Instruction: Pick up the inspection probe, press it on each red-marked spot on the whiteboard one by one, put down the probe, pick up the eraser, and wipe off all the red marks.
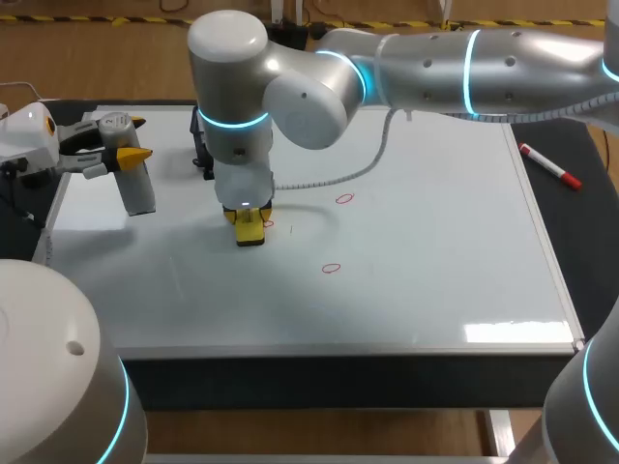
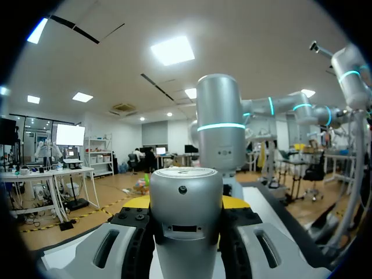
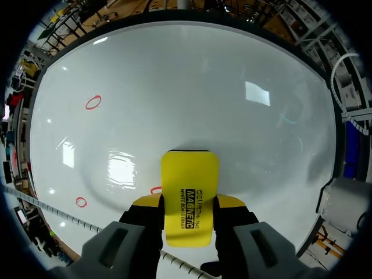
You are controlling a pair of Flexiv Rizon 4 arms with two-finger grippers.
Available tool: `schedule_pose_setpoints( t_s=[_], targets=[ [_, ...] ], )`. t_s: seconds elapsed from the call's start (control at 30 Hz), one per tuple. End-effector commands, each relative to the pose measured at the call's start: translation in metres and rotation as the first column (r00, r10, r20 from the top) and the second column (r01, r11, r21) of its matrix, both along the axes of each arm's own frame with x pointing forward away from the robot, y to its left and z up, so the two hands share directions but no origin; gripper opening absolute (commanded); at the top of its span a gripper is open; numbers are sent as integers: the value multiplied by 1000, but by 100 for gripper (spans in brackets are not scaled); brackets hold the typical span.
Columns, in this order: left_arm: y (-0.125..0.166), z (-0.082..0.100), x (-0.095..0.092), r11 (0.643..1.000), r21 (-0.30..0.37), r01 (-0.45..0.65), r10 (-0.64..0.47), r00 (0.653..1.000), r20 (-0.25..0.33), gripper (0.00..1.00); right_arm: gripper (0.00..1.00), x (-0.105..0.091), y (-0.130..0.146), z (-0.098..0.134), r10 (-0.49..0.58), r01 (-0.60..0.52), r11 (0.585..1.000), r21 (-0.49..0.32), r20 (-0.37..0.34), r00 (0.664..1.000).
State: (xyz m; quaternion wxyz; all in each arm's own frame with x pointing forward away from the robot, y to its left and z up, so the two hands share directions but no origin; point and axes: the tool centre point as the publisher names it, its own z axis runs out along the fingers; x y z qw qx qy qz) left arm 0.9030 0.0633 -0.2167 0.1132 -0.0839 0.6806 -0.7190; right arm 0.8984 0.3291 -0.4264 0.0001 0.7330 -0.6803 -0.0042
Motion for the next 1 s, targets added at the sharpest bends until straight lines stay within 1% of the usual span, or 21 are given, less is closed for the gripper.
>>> schedule_pose_setpoints(
  t_s=[0.03, 0.33, 0.63, 0.87, 1.0],
  targets=[
    [0, 1, 0, 1000, 0, -3, 3, 1000, 1, 0, 0, 3, -9, -1, -3, 3, 1000, 0, 0, 1000],
    [0, 1, 0, 1000, 0, -3, 3, 1000, 1, 0, 0, 5, -24, -4, -27, 27, 1000, -5, 3, 1000],
    [0, 1, 0, 1000, 0, -3, 3, 1000, 1, 0, 0, 10, -46, -2, -64, 64, 998, -10, 13, 998],
    [0, 1, 0, 1000, 0, -3, 3, 1000, 1, 0, 0, 12, -54, 3, -71, 71, 997, -13, 22, 997],
    [0, 1, 0, 1000, 0, -3, 3, 1000, 1, 0, 0, 12, -54, 13, -60, 60, 998, 27, 3, 998]
  ],
)
